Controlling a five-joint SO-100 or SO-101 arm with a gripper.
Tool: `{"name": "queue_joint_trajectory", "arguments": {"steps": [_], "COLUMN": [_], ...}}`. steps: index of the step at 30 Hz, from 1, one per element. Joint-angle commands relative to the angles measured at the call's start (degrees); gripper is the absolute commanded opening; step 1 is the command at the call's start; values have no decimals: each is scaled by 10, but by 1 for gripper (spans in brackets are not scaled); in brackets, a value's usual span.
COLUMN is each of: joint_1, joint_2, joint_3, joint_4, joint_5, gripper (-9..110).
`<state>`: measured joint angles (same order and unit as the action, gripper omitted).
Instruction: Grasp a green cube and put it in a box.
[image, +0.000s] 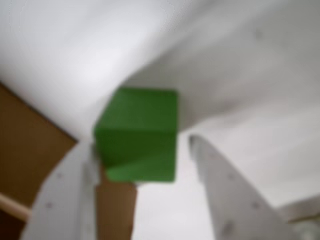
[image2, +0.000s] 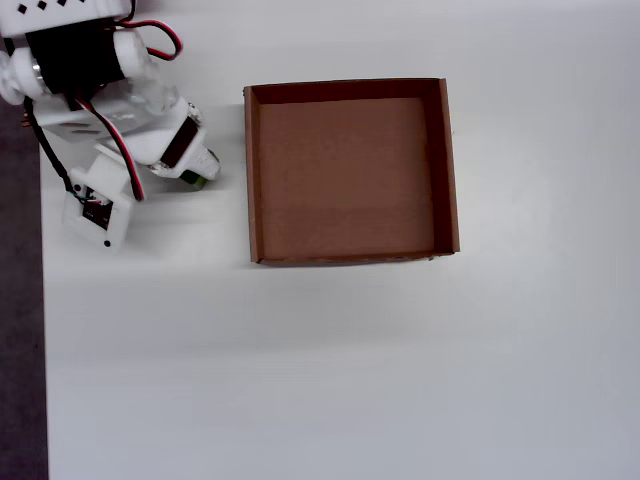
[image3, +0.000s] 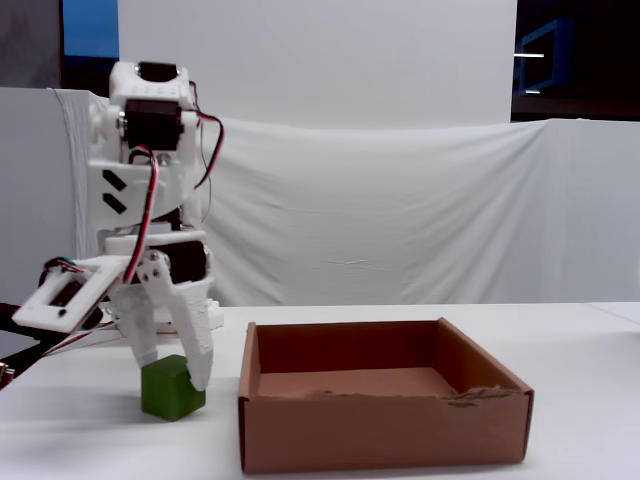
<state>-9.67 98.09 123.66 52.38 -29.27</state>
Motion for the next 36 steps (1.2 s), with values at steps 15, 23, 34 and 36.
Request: {"name": "queue_joint_trajectory", "arguments": {"steps": [15,23,34,36], "joint_1": [-2,-2,-1,-4], "joint_2": [-9,-10,-6,8], "joint_3": [-33,-33,-38,-42], "joint_4": [-2,-2,7,16], "joint_5": [2,2,1,0], "gripper": [20,17,14,14]}}
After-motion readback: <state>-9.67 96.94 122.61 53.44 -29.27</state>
